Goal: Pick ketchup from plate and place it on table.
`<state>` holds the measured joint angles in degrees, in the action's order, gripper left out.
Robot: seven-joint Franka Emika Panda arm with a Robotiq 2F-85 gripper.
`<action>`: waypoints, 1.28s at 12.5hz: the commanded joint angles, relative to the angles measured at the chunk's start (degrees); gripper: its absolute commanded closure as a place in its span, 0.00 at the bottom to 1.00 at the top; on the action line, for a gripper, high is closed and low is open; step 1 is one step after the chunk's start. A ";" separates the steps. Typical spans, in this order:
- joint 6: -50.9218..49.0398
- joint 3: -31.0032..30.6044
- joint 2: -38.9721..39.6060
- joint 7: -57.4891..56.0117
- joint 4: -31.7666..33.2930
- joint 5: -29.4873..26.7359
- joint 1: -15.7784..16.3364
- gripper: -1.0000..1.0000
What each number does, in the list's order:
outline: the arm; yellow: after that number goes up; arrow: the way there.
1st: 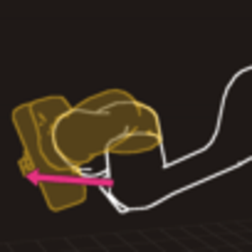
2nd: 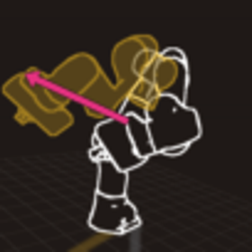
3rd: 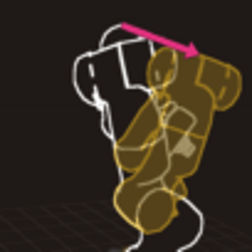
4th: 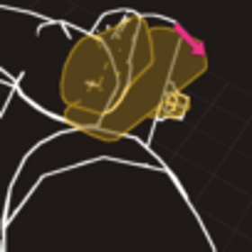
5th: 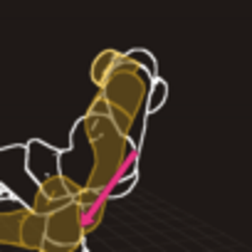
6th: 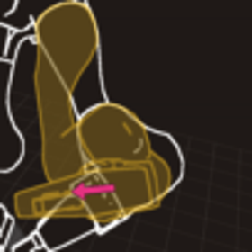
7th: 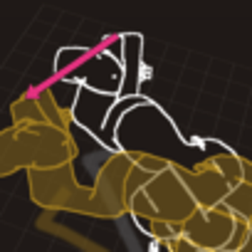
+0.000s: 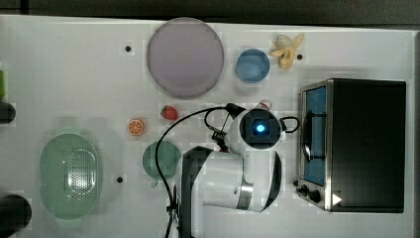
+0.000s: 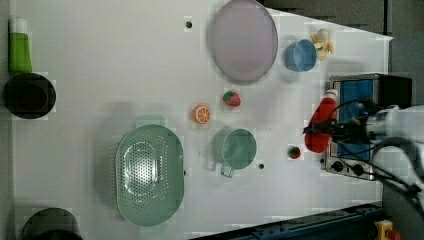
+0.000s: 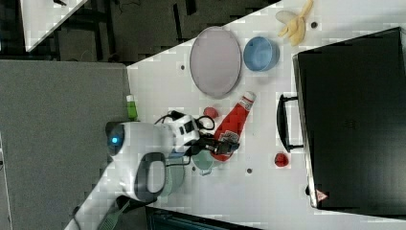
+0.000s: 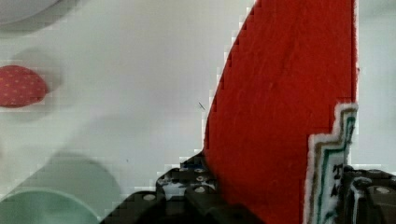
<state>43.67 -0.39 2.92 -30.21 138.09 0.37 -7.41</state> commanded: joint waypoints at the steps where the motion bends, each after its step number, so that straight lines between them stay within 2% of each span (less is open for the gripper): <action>1: 8.45 -1.92 2.67 2.35 0.07 -0.43 0.94 0.39; 3: 12.45 -1.99 5.11 2.36 0.52 -0.43 0.90 0.39; 4: 12.29 -1.96 5.20 2.35 0.51 -0.43 0.85 0.35; 7: 12.12 -1.97 4.03 2.35 0.24 -0.42 0.79 0.03; 8: 12.01 -2.09 3.07 2.36 0.23 -0.42 0.80 0.00; 12: 8.78 -2.46 -3.66 7.96 -0.84 -0.43 1.13 0.00; 16: -7.81 -3.96 -9.89 23.82 -8.18 -0.42 1.61 0.00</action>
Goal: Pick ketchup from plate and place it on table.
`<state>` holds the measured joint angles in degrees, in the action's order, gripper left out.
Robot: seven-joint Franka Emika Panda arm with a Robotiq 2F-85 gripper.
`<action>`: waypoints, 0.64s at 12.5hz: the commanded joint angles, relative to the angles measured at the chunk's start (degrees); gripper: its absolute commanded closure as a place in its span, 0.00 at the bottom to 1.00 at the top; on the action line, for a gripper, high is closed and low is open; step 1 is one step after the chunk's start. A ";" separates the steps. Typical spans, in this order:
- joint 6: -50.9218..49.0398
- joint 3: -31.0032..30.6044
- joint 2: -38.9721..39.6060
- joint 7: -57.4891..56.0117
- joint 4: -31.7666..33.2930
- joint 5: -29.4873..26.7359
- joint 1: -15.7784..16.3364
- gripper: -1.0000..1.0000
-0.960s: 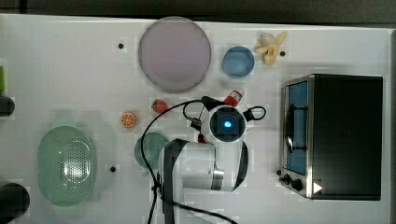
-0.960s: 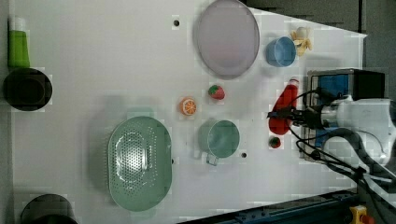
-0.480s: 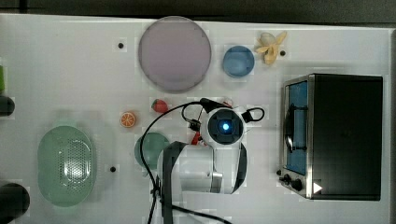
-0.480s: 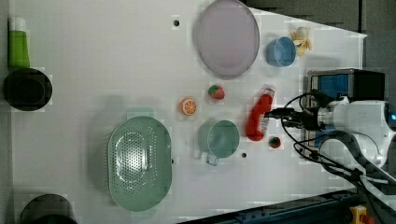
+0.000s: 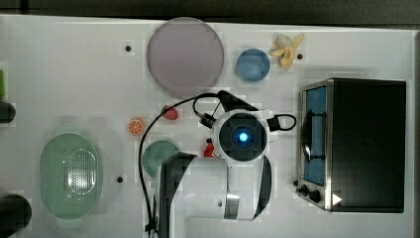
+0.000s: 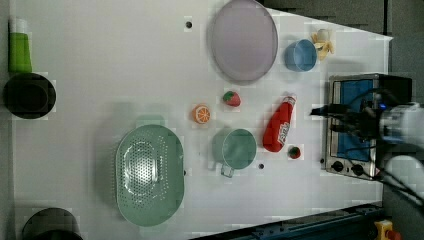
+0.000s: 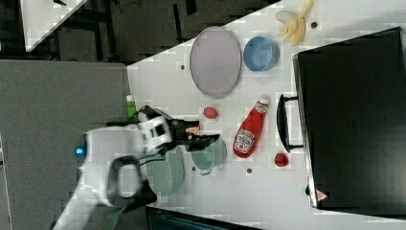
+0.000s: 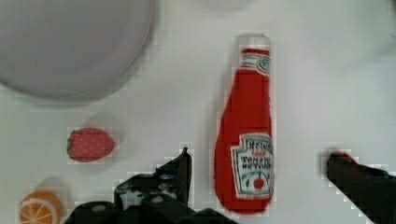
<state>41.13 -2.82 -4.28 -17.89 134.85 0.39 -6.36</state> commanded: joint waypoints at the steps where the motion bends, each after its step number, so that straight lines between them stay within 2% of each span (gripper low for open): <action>1: -8.98 -1.85 -3.42 11.57 -7.63 -0.44 0.58 0.00; 8: -29.85 -1.64 -3.55 11.87 -26.93 -0.40 0.22 0.00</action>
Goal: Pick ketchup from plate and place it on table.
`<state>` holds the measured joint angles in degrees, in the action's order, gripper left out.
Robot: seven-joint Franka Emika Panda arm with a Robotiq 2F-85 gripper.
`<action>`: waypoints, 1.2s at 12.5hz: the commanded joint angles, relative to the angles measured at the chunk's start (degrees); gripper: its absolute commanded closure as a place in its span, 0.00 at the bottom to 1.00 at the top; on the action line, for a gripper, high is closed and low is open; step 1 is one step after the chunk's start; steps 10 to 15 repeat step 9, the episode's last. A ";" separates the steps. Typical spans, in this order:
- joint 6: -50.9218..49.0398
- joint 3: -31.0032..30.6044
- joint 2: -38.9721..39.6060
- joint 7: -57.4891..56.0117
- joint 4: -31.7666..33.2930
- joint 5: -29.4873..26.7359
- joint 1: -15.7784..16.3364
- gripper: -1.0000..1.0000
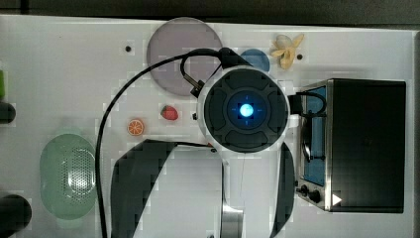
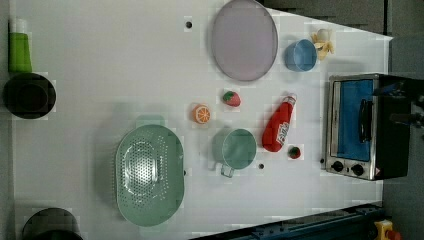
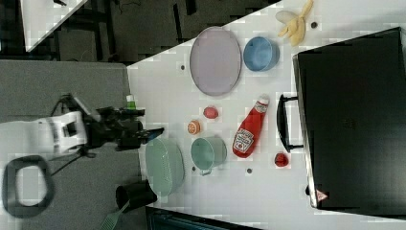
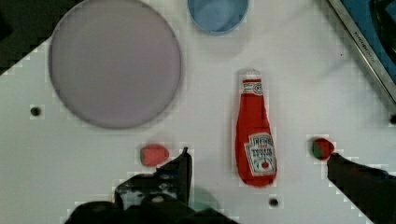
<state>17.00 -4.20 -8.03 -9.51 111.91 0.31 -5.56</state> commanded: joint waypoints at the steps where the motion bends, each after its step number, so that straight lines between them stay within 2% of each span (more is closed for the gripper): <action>1: -7.78 -0.15 0.29 3.52 -6.05 -0.31 -0.63 0.00; 5: -16.40 -0.01 0.23 3.52 -9.59 -0.32 -0.59 0.00; 15: -16.30 -0.01 0.45 3.52 -9.40 -0.32 -0.59 0.00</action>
